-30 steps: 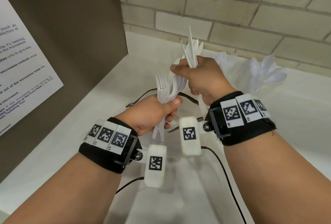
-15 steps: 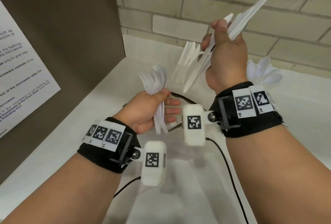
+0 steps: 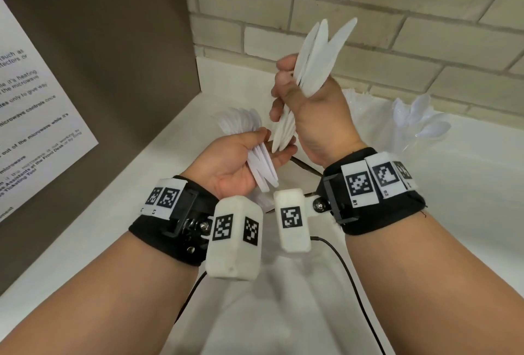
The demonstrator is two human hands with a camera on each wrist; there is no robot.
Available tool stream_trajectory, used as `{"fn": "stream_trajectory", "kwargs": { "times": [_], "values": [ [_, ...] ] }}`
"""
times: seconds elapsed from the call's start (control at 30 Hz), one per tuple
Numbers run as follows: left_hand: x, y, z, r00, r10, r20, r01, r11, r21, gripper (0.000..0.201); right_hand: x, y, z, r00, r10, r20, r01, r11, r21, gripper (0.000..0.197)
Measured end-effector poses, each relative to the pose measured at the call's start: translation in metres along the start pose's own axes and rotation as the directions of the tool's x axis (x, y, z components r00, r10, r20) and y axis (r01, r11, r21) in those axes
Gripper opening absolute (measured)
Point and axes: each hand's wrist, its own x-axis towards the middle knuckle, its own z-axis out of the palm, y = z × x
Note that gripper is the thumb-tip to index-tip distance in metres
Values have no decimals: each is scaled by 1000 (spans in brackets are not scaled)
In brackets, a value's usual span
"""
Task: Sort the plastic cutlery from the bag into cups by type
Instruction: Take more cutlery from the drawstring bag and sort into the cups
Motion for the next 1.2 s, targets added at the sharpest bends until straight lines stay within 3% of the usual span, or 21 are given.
{"fn": "stream_trajectory", "kwargs": {
  "times": [0.13,0.23,0.33,0.47,0.73,0.87,0.93,1.1,1.2],
  "values": [
    [2,6,-6,999,36,-26,-33,992,120,16,-2,15,-3,994,98,56,-101,994,50,10],
    [-4,9,-10,989,66,-134,-30,966,258,12,15,15,-18,995,8,-95,-1,997,76,10],
    [-12,14,-12,985,136,-109,-94,941,326,18,43,8,-40,956,-121,-267,133,991,27,8],
    [-19,18,-14,955,231,-185,-113,862,494,19,79,18,-46,927,-128,-353,125,992,-30,12],
    [-10,31,-28,955,213,-205,-94,877,472,19,134,71,-25,936,-8,-353,-5,999,-37,12],
    [-6,31,-32,956,201,-214,-83,885,458,21,143,97,-28,903,213,-375,-238,971,-23,13],
    [-5,31,-33,958,194,-211,-80,887,456,22,144,105,-32,873,291,-392,-338,939,-57,22],
    [-4,28,-31,964,179,-199,-69,884,462,23,144,100,-36,872,286,-397,-376,911,-172,64],
    [-3,26,-28,967,183,-178,-84,885,457,22,140,84,-38,902,214,-375,-344,882,-323,66]
  ]
}}
